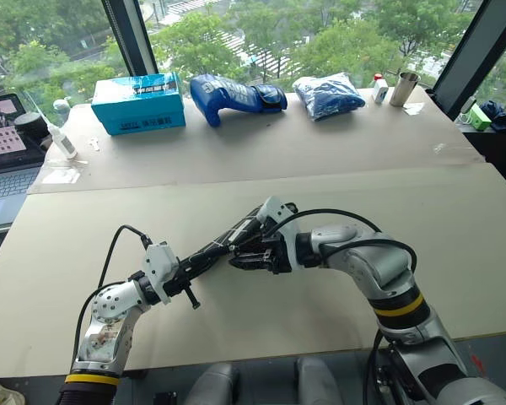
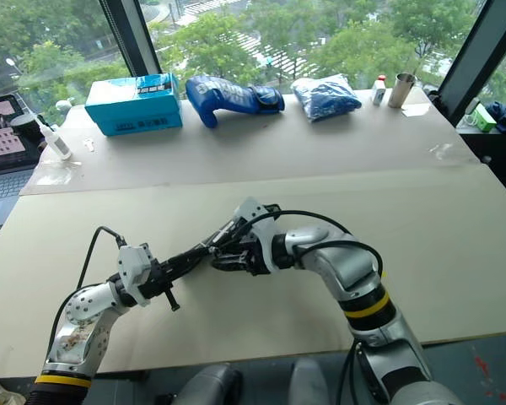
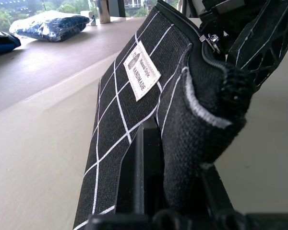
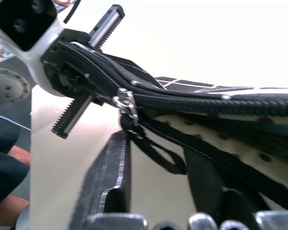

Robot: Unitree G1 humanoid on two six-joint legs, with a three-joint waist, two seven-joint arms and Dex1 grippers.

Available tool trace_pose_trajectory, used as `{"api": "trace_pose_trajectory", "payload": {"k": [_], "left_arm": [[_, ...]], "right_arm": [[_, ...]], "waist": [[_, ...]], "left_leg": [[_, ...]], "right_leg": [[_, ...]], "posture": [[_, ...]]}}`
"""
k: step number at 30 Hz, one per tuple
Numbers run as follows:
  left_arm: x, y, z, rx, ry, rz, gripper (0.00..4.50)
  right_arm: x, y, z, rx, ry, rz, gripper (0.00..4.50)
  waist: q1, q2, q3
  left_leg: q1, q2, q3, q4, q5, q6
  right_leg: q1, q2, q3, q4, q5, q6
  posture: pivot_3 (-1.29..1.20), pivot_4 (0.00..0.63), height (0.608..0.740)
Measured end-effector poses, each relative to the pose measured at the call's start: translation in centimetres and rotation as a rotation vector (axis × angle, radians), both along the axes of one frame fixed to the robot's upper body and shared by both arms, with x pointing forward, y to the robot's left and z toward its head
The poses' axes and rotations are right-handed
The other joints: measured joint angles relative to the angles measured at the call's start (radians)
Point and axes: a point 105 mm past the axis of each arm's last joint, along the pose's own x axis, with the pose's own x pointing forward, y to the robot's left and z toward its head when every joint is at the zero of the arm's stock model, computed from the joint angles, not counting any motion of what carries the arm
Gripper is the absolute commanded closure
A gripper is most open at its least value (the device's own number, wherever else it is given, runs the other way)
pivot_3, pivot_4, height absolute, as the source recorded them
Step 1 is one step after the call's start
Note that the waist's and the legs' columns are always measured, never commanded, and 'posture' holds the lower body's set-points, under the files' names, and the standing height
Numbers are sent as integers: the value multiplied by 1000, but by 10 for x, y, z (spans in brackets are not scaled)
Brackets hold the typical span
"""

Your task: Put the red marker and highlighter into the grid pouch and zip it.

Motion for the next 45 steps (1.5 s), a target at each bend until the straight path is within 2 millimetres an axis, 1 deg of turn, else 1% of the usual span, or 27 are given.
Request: {"api": "trace_pose_trajectory", "payload": {"k": [1,2,9,11,12,14,15,16,19,22,24,26,29,31,33,34,36,37,40,43,45], "left_arm": [[0,0,0,0,0,0,4500],[0,0,0,0,-1,1,4500],[1,0,1,-1,-3,2,4500],[1,0,1,-1,-4,2,4500],[1,0,2,-1,-6,1,4500],[1,-1,2,0,-6,-1,4500],[1,-1,1,0,-4,-3,4500],[1,-1,1,0,-3,-4,4500],[1,-2,0,0,-3,-8,4500],[0,-2,0,-1,-3,-11,4500],[0,-3,0,-2,-2,-13,4500],[-1,-7,-1,-3,2,-28,4500],[-1,-7,-2,-4,4,-32,4500],[-1,-4,0,-1,-9,-23,4500],[1,-3,1,3,-16,-25,4500],[2,-4,0,4,-15,-29,4500],[5,-7,2,17,-32,-48,4500],[6,-7,3,22,-40,-54,4500],[10,-8,4,53,-57,-95,4500],[17,-7,4,130,-90,-171,4500],[24,-9,8,163,-124,-228,4500]], "right_arm": [[-1,1,1,6,2,3,4277],[-2,1,2,13,4,8,4436],[-3,1,6,35,11,8,4436],[-2,-3,5,26,10,5,4436],[-2,-8,5,9,7,5,4436],[2,-26,4,-41,-22,-2,4436],[5,-41,5,-82,-53,-8,4436],[7,-50,6,-107,-77,-13,4436],[16,-88,8,-214,-161,-32,4436],[30,-123,6,-312,-217,-78,4436],[37,-141,5,-357,-239,-103,4436],[40,-147,5,-367,-269,-92,4436],[44,-150,5,-366,-296,-92,3758],[49,-153,6,-354,-299,-131,3093],[51,-144,8,-294,-292,-136,2440],[50,-140,8,-272,-284,-133,1980],[45,-135,9,-227,-237,-119,1365],[44,-135,11,-205,-217,-120,1365],[41,-152,22,-151,-157,-160,1365],[42,-183,33,-146,-176,-250,1365],[36,-199,32,-139,-194,-289,1365]], "waist": [[0,0,0],[0,0,0],[0,0,0],[0,0,0],[2,0,0],[5,0,0],[6,0,0],[6,0,0],[4,0,0],[0,0,0],[1,0,0],[0,-1,0],[1,-1,0],[2,-1,0],[2,-1,0],[2,-1,0],[5,-1,0],[8,-1,0],[21,-1,0],[28,-1,0],[28,-1,0]], "left_leg": [[0,0,0,0,0,0],[0,0,0,0,0,0],[0,0,0,0,0,0],[0,0,0,0,0,0],[0,0,0,0,0,0],[0,-1,0,1,0,0],[-1,-2,0,0,0,1],[-1,-2,1,1,0,1],[0,-2,5,0,-1,1],[0,-2,6,0,0,1],[0,-1,7,0,0,1],[0,0,8,0,0,1],[0,0,7,0,0,1],[-1,0,6,0,0,1],[0,1,6,0,0,1],[-1,1,5,0,0,0],[-1,0,5,0,0,0],[-1,0,5,0,0,1],[-2,0,5,0,0,1],[-2,-2,7,0,0,1],[-2,-2,7,0,0,1]], "right_leg": [[0,0,0,0,0,0],[0,0,0,0,0,0],[0,0,0,0,0,0],[0,0,0,0,0,0],[0,0,0,0,0,0],[1,-1,0,-1,0,0],[1,-1,0,-1,0,0],[1,-1,0,-2,0,0],[1,0,-1,-2,0,0],[1,0,-1,-2,0,0],[1,0,-1,-2,0,0],[1,0,-1,-3,0,0],[2,0,-1,-3,0,0],[2,0,-1,-3,0,0],[2,0,-1,-4,0,0],[2,0,-1,-4,0,0],[2,-1,-1,-4,0,0],[2,-1,-1,-5,0,0],[3,-1,-1,-8,2,1],[4,0,-2,-10,3,1],[4,0,-2,-11,3,1]], "posture": [[0,150,739],[0,150,739],[0,150,739],[0,150,739],[0,150,739],[0,150,739],[0,150,739],[0,150,739],[0,150,739],[0,150,739],[0,150,739],[0,150,739],[0,150,739],[0,150,739],[0,150,739],[0,150,739],[0,150,739],[0,150,739],[0,150,739],[0,150,739],[0,150,739]]}}
